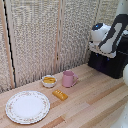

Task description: Carefully navigate your gripper to the air fryer's handle. Confidently seize the handle using your gripper. Gradually bring the handle toward yourself to access the air fryer.

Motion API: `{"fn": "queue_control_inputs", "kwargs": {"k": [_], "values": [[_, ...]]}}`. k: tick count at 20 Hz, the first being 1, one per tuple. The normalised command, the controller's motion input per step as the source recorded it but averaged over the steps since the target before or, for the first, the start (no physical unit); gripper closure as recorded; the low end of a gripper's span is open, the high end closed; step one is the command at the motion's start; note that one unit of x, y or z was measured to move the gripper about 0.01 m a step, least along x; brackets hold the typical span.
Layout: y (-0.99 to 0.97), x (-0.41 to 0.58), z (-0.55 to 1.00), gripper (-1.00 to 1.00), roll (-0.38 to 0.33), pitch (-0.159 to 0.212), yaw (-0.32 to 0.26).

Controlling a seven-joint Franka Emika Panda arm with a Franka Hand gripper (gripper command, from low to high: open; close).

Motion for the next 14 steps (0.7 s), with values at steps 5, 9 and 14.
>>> {"fn": "queue_control_inputs", "kwargs": {"k": [5,9,14], "values": [[-0.03,0.087,0.0,1.0,0.0,0.009,-0.041],[0.0,0.041,-0.01,1.0,0.012,0.026,-0.064],[0.18,-0.023,0.03,1.0,0.065,0.151,-0.076]]}}
